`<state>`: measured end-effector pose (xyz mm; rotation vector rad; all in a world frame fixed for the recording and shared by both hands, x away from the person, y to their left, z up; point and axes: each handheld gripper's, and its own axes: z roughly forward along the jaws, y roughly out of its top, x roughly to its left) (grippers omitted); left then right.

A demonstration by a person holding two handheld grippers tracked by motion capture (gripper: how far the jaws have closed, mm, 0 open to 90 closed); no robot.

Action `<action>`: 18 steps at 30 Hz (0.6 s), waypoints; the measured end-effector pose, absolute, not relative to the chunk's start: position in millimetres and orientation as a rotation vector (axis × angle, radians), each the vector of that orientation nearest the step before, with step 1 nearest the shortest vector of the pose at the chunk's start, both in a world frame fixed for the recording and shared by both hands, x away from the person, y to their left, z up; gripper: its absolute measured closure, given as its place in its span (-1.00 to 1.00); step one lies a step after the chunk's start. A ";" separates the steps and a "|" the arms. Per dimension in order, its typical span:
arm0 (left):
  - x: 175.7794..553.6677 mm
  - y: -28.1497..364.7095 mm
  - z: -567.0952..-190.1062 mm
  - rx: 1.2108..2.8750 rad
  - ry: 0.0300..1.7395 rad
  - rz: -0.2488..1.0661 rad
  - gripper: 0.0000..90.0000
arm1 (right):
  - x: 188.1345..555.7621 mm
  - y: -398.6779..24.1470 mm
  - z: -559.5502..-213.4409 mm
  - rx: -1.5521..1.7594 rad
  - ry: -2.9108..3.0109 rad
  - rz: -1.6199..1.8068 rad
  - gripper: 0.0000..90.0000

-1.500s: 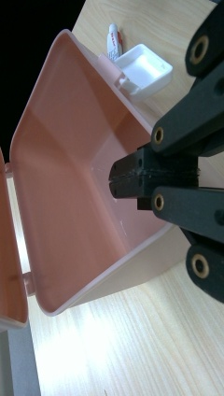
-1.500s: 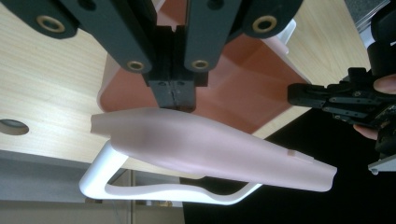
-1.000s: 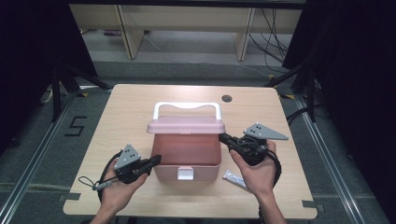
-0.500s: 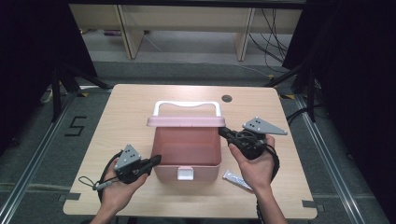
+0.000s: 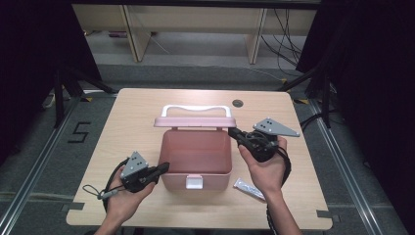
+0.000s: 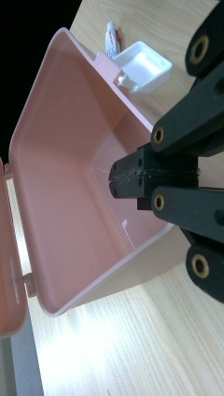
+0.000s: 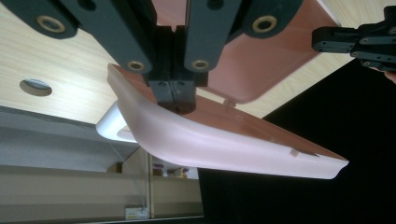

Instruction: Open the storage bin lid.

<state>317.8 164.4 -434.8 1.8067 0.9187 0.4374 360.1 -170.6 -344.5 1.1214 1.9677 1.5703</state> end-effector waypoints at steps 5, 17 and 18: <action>317.9 164.3 -435.0 1.806 0.916 0.439 1.00 | 363.3 -169.6 -342.9 1.120 1.954 1.574 1.00; 319.1 163.9 -436.4 1.798 0.901 0.437 1.00 | 370.9 -164.9 -340.2 1.131 1.941 1.567 1.00; 319.2 163.9 -436.4 1.799 0.901 0.437 1.00 | 371.7 -164.4 -339.9 1.127 1.939 1.569 1.00</action>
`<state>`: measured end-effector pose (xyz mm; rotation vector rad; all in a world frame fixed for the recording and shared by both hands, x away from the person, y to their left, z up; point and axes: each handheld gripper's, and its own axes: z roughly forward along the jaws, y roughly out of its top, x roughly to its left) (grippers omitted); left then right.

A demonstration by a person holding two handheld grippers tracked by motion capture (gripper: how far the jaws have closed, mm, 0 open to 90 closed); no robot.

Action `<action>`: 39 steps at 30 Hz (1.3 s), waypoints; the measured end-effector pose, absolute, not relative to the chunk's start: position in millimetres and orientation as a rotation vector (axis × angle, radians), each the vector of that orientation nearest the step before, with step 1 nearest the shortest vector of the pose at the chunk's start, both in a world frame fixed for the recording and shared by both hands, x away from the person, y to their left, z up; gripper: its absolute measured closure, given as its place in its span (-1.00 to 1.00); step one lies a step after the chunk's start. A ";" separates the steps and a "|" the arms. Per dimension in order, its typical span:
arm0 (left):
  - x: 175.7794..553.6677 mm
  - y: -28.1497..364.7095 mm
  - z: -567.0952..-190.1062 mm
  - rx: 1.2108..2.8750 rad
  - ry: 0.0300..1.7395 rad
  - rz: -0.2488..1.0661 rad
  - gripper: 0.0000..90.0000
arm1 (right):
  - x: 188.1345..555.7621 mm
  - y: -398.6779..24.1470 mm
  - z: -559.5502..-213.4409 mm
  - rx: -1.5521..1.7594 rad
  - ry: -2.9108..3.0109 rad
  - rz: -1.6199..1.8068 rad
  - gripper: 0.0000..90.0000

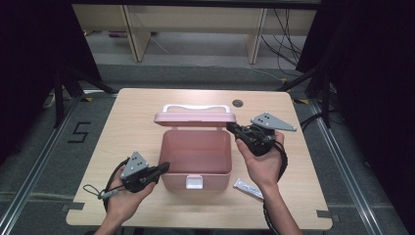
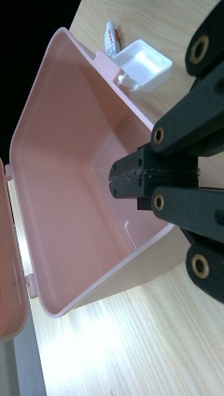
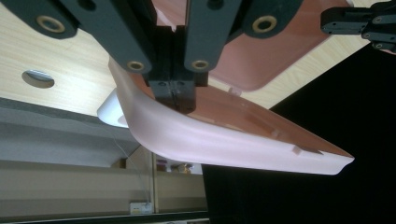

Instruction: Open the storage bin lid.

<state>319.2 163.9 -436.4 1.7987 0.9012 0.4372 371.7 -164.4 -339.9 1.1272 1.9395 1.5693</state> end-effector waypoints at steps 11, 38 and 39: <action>318.6 163.6 -436.7 1.799 0.907 0.444 1.00 | 377.3 -159.5 -336.3 1.128 1.925 1.569 1.00; 319.6 163.1 -436.9 1.805 0.903 0.445 1.00 | 397.7 -152.9 -324.4 1.137 1.876 1.566 1.00; 319.7 163.1 -436.9 1.805 0.903 0.446 1.00 | 398.8 -152.4 -323.8 1.130 1.872 1.567 1.00</action>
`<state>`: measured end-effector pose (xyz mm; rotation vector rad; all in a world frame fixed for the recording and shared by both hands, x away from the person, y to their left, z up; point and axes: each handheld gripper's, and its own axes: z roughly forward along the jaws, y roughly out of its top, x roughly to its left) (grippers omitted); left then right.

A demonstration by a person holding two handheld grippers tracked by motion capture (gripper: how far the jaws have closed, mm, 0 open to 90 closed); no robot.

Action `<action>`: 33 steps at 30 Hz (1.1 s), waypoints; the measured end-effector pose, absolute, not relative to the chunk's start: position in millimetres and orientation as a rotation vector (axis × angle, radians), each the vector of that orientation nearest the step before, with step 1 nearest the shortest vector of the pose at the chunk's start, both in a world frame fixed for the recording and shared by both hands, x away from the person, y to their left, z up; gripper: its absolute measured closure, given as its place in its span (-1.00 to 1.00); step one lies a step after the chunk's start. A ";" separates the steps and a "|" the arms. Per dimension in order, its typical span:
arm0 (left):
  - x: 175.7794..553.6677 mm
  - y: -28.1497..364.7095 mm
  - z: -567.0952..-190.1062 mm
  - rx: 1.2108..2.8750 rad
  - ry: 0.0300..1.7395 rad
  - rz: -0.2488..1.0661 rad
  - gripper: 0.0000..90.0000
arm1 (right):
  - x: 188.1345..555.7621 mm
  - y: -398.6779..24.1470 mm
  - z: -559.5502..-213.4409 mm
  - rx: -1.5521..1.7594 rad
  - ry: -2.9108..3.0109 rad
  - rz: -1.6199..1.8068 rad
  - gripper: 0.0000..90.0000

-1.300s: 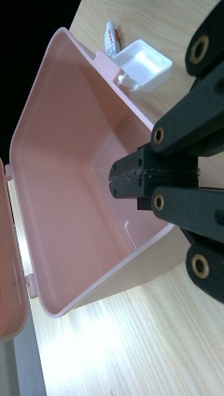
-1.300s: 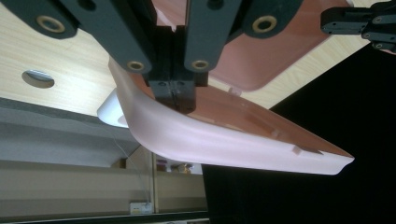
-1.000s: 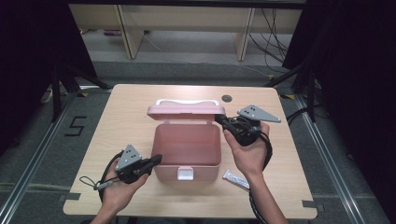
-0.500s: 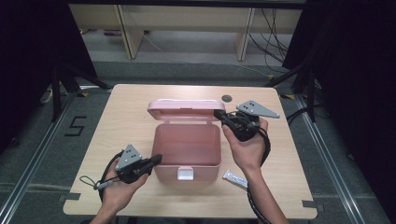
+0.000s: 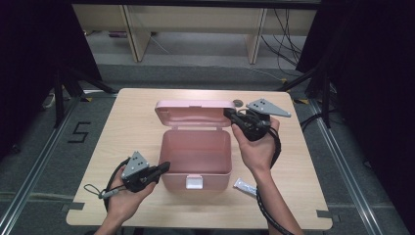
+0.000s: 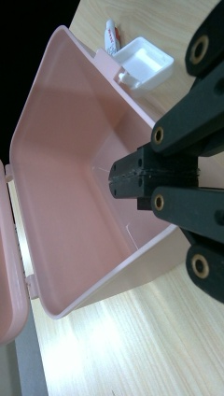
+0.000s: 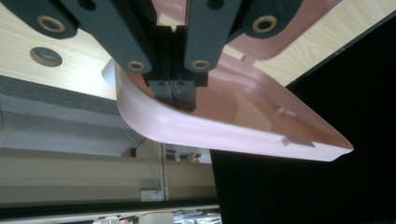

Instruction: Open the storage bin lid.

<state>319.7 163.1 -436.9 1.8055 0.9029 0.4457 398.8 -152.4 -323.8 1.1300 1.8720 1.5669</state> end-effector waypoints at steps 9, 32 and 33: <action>320.1 163.7 -437.4 1.800 0.899 0.440 1.00 | 406.2 -145.4 -322.3 1.145 1.850 1.557 1.00; 320.8 163.0 -438.3 1.796 0.892 0.441 1.00 | 427.4 -141.2 -323.5 1.205 1.800 1.538 1.00; 320.8 163.1 -438.3 1.796 0.892 0.440 1.00 | 428.6 -141.1 -323.1 1.200 1.801 1.541 1.00</action>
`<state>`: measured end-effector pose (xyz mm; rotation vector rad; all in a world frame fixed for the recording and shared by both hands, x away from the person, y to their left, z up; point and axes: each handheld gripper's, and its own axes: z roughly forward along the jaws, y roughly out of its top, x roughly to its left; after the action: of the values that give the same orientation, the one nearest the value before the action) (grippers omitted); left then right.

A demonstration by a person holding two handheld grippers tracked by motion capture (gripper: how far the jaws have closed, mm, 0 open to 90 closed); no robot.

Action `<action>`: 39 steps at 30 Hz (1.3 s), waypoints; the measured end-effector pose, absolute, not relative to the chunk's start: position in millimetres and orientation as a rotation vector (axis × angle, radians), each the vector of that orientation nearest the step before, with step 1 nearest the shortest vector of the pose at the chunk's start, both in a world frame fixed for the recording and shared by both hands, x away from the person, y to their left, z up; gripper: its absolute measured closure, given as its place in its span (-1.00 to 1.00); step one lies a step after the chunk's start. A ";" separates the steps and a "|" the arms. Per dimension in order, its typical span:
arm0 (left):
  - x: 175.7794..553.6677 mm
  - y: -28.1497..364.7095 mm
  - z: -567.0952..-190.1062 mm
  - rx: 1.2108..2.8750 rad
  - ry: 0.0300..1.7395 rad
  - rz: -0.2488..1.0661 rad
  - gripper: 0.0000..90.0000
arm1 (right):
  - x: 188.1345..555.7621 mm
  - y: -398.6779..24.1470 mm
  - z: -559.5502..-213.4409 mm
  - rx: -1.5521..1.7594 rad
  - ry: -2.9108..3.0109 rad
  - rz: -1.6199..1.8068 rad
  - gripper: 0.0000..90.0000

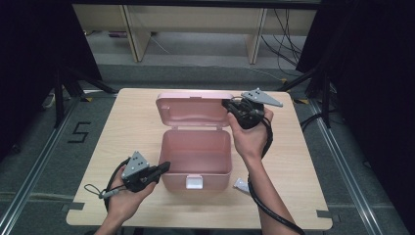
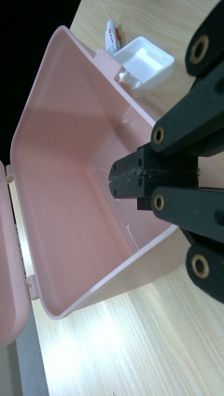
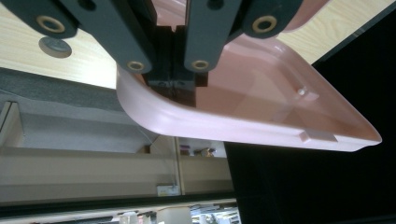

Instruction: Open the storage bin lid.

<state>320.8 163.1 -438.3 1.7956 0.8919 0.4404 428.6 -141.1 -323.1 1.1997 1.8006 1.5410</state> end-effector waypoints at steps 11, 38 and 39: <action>320.7 163.1 -438.3 1.798 0.889 0.442 1.00 | 440.3 -138.4 -321.3 1.217 1.779 1.519 1.00; 320.4 162.8 -438.5 1.799 0.895 0.447 1.00 | 463.6 -133.2 -333.2 1.265 1.771 1.468 1.00; 320.4 162.7 -438.4 1.800 0.895 0.447 1.00 | 465.1 -133.7 -333.8 1.255 1.772 1.464 1.00</action>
<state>320.4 162.7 -438.4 1.7998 0.8954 0.4467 465.1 -133.7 -333.8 1.2550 1.7724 1.4644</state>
